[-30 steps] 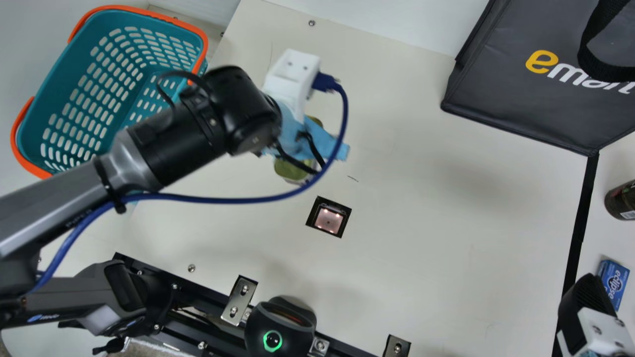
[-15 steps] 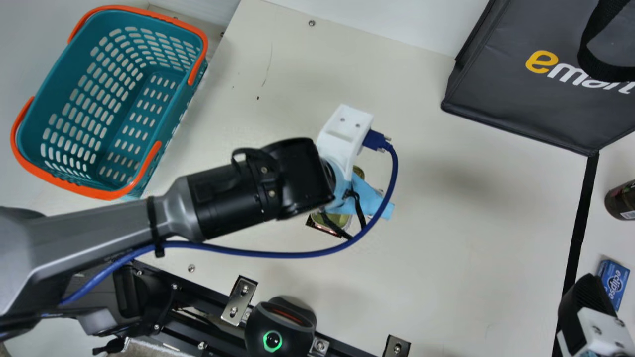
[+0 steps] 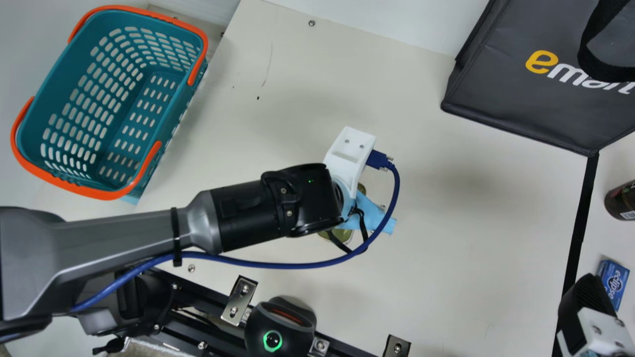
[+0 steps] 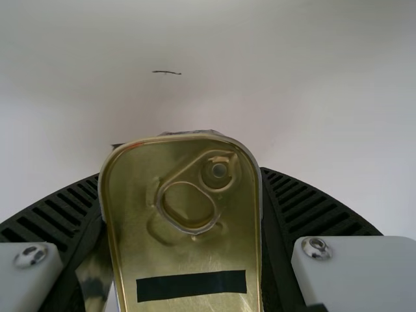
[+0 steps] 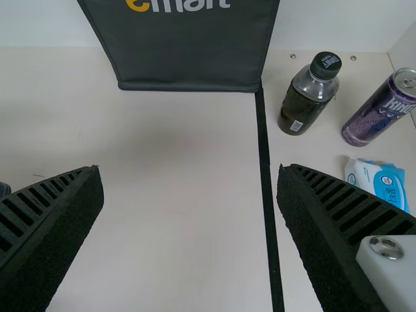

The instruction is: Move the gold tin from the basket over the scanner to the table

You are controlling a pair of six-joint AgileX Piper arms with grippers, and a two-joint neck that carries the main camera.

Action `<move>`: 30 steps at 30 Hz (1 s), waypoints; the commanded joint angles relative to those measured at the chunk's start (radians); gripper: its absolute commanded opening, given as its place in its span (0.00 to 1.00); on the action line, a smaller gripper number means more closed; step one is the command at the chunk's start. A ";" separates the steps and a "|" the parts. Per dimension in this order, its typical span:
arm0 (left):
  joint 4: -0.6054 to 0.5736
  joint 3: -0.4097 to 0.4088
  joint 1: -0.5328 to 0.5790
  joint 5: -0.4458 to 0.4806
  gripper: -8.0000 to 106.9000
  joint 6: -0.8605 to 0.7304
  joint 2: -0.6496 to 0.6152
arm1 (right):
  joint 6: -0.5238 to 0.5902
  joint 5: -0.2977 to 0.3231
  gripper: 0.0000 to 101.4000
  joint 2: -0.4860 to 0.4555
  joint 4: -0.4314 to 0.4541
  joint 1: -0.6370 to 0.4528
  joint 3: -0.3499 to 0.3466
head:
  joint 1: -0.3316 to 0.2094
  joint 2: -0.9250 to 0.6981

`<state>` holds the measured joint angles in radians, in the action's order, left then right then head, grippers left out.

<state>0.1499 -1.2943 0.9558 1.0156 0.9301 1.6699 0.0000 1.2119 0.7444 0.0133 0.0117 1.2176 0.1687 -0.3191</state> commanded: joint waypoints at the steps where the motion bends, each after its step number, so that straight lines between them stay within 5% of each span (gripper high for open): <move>1: -0.005 -0.008 0.003 -0.004 0.00 0.021 0.012 | 0.000 0.000 0.94 0.000 0.000 0.000 0.000 | -0.030 -0.002; 30: -0.038 -0.431 0.039 0.074 0.00 0.382 0.416 | 0.000 0.000 0.94 0.000 0.000 0.000 0.000 | -0.030 -0.002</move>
<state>0.1075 -1.7178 0.9930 1.0903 1.3008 2.0730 0.0000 1.2119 0.7444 0.0133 0.0117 1.2176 0.1672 -0.3191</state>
